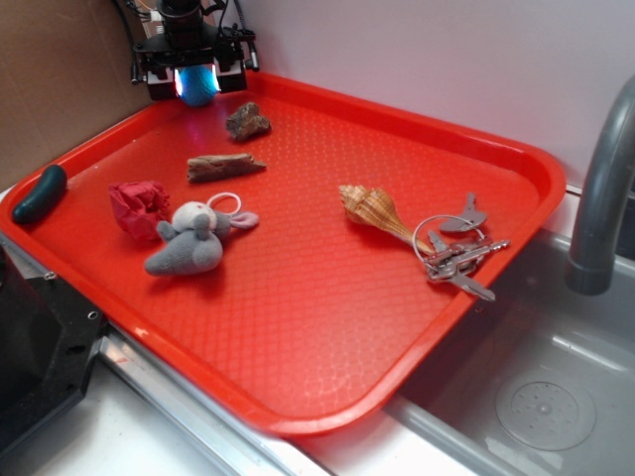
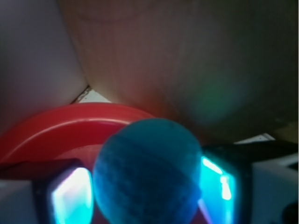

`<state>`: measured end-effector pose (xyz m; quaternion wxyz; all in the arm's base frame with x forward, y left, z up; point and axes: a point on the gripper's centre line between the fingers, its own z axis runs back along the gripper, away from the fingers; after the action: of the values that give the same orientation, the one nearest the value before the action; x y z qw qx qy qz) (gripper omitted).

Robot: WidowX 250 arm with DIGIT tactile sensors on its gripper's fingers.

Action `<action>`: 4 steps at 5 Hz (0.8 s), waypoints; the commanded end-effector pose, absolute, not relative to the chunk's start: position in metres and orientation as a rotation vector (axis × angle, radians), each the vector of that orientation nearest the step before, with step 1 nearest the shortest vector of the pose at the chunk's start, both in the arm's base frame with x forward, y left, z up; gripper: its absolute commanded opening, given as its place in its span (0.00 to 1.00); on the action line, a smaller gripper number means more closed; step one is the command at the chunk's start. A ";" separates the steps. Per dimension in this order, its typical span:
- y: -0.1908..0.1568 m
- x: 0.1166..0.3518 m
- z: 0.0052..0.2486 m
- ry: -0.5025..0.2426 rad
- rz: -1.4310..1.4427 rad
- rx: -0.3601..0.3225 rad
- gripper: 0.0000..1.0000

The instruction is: Grab the blue ball.

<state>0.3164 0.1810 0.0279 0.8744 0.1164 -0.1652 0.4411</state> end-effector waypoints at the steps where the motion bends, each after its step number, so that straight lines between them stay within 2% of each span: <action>1: 0.190 0.299 0.074 -0.422 0.837 0.223 0.00; 2: 0.156 0.277 0.116 -0.428 0.668 0.226 0.00; 3: 0.125 0.240 0.170 -0.295 0.451 0.043 0.00; 4: 0.106 0.226 0.194 -0.108 0.396 -0.076 0.00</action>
<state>0.2193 0.0788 0.1684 0.9796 -0.0437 -0.0321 0.1937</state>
